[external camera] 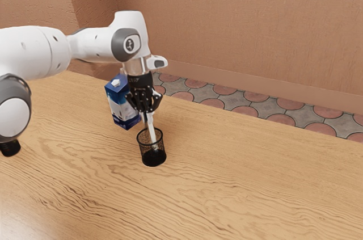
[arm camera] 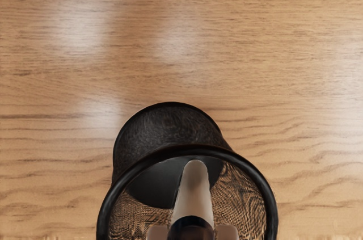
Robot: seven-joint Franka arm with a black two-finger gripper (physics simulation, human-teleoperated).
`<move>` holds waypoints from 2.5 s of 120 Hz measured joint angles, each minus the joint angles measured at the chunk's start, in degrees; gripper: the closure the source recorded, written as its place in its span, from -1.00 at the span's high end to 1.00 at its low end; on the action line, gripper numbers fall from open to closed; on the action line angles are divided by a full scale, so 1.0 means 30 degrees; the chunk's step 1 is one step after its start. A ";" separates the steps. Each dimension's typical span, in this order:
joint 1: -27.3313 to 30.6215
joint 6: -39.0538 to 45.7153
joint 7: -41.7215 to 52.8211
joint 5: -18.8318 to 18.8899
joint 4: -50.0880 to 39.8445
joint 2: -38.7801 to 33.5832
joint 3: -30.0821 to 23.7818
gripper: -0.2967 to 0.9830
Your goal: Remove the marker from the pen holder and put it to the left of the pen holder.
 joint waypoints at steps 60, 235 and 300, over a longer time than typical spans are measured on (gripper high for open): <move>0.0753 -0.1861 -0.0326 0.2048 -0.4608 -0.8031 0.0041 -0.68; 0.8640 -1.0300 0.0746 0.0825 -0.0119 0.1229 0.0618 -0.19; -0.1248 -0.3225 0.2207 0.3587 -0.2272 -0.7723 0.0541 0.48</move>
